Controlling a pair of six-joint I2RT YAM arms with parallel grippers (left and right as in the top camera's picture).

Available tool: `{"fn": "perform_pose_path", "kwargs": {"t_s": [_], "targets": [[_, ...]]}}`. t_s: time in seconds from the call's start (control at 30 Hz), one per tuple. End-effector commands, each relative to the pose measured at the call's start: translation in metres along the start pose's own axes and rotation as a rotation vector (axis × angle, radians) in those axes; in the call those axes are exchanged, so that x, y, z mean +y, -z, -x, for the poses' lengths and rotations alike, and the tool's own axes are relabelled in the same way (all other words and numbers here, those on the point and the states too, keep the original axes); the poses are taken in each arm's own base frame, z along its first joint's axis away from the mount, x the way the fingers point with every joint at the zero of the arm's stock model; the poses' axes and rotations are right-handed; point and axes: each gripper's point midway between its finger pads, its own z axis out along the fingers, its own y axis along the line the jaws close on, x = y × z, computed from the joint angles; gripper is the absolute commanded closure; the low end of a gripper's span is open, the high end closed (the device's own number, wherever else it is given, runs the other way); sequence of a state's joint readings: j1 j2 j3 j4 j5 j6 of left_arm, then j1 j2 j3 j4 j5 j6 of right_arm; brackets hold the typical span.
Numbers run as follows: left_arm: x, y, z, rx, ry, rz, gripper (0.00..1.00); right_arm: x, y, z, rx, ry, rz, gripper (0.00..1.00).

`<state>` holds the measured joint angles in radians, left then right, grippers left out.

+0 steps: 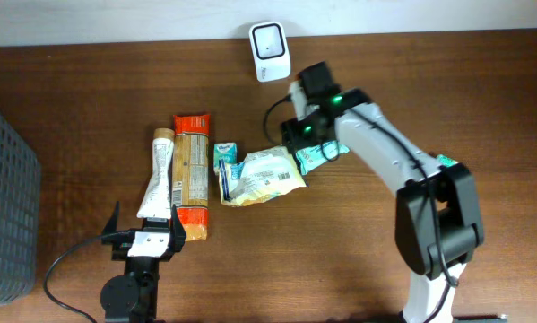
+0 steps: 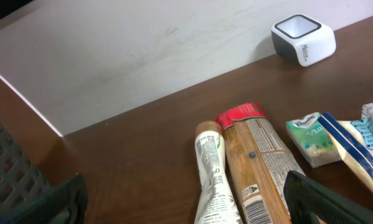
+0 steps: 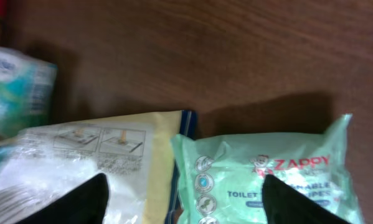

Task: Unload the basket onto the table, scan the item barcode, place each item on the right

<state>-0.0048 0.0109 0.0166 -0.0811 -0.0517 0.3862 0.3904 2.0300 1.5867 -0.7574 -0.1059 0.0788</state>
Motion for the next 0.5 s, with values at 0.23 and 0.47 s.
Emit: {"fn": "perform_pose_path", "kwargs": {"t_s": [0.23,0.47], "targets": [[0.0,0.0,-0.002,0.002,-0.012,0.001,0.01,-0.018,-0.04,-0.029,0.118,0.13,-0.327,0.48],[0.0,0.0,-0.002,0.002,-0.012,0.001,0.01,-0.012,-0.039,-0.034,0.131,0.18,-0.387,0.48]]}}
